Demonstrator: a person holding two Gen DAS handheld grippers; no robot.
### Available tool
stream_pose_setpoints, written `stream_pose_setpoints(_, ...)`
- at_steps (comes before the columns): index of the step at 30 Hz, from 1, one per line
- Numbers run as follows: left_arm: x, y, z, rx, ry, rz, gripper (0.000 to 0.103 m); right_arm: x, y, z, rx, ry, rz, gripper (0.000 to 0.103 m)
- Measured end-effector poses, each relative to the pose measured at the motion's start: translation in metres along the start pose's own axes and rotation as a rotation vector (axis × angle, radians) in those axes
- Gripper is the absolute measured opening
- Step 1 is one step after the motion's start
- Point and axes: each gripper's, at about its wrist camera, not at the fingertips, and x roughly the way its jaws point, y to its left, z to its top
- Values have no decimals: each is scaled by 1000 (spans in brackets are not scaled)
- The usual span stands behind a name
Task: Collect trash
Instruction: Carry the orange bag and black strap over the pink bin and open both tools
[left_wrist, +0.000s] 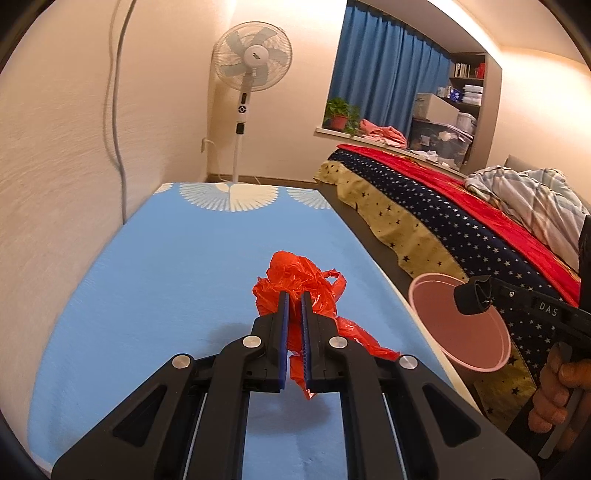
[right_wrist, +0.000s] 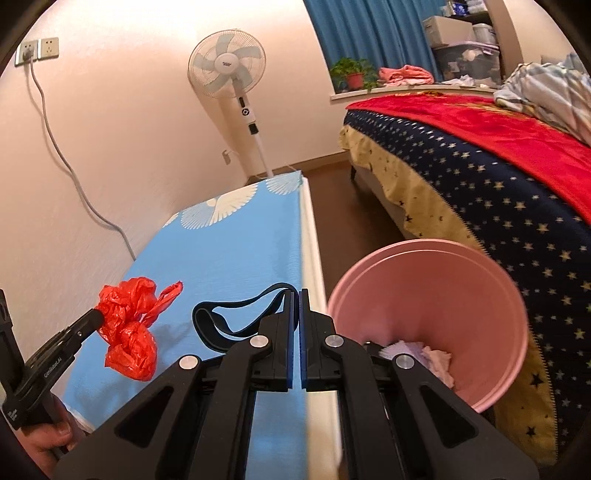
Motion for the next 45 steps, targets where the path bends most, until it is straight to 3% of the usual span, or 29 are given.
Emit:
stream_pose_setpoints(15,-8,-31,-6,53,5,-40,6,-39,-54,-7,59,-44,-69,3)
stream_pose_setpoints(45,45,-96,0,127,51,-106,6,-31,-113,-1,140,-77,-206,3)
